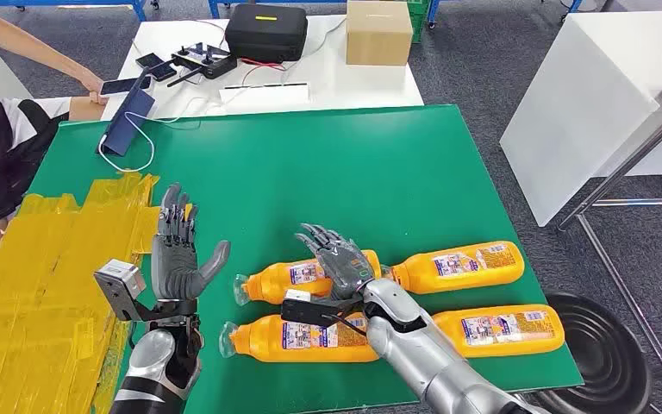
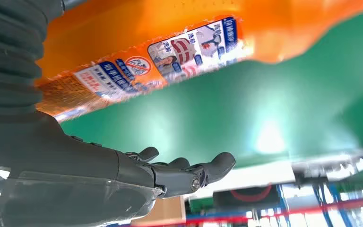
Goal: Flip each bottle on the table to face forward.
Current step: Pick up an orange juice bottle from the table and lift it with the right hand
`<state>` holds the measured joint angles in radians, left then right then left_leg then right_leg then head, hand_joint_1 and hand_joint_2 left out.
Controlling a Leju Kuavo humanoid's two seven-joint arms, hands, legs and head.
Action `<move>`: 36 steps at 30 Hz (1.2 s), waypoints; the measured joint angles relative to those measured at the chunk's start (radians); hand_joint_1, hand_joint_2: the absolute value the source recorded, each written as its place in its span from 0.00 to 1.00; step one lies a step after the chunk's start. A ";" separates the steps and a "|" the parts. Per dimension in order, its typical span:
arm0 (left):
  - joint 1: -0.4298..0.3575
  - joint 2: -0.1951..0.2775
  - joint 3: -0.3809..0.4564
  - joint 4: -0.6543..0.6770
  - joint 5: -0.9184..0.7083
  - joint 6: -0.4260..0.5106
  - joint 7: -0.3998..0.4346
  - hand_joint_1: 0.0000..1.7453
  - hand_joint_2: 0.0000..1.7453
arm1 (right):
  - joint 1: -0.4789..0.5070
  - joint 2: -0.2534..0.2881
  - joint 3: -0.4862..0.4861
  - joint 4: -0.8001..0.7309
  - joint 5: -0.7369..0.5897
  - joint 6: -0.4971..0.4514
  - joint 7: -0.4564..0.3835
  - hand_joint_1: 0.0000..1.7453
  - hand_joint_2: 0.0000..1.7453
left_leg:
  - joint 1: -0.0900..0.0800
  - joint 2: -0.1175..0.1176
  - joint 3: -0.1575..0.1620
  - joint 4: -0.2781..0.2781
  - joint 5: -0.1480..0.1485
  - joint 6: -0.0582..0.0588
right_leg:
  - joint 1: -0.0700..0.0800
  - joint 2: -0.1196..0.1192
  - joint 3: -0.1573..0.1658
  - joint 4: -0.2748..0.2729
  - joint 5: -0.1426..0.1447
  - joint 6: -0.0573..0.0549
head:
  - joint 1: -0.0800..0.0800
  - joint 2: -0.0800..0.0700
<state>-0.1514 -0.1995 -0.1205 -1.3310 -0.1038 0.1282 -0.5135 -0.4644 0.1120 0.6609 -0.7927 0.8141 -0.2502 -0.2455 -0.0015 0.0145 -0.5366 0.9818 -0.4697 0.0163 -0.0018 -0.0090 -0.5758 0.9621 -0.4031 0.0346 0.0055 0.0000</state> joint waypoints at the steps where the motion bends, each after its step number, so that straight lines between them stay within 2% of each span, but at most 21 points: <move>1: -0.001 0.000 0.000 0.001 0.000 0.000 0.000 0.00 1.00 | 0.003 0.001 -0.001 -0.003 0.000 0.002 0.001 0.00 1.00 | 0.000 0.000 0.000 0.000 0.000 0.000 | 0.000 0.000 0.000 0.000 0.000 0.000 | 0.000 0.000; 9: -0.005 0.000 0.001 0.016 -0.003 0.001 -0.001 0.00 1.00 | 0.028 0.003 -0.012 -0.029 0.009 0.013 0.017 0.00 1.00 | 0.000 0.000 0.000 0.000 0.000 0.000 | 0.000 0.000 0.000 0.000 0.000 0.000 | 0.000 0.000; 17: -0.009 0.000 0.003 0.025 -0.008 0.001 -0.001 0.00 1.00 | 0.020 0.004 -0.012 -0.021 0.030 0.053 0.067 0.00 1.00 | 0.000 0.000 0.000 0.000 0.000 0.000 | 0.000 0.000 0.000 0.000 0.000 0.000 | 0.000 0.000; 28: -0.012 0.000 0.004 0.031 -0.012 -0.006 0.003 0.00 1.00 | -0.069 0.014 -0.005 0.139 0.099 0.109 0.152 0.00 1.00 | 0.000 0.000 0.001 0.000 0.000 0.000 | 0.000 0.000 0.000 0.000 0.000 0.000 | 0.000 0.000; 36: -0.016 0.000 0.004 0.037 -0.012 -0.010 0.003 0.00 1.00 | -0.130 0.026 0.010 0.226 0.121 0.153 0.175 0.00 1.00 | 0.000 0.000 0.002 0.000 0.000 0.000 | 0.000 0.000 0.002 0.000 0.000 0.000 | 0.000 0.000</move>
<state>-0.1676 -0.1995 -0.1164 -1.2942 -0.1160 0.1185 -0.5100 -0.5949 0.1376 0.6705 -0.5672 0.9351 -0.0974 -0.0707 -0.0016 0.0146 -0.5346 0.9819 -0.4695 0.0164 -0.0019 -0.0090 -0.5739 0.9621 -0.4030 0.0347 0.0053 0.0000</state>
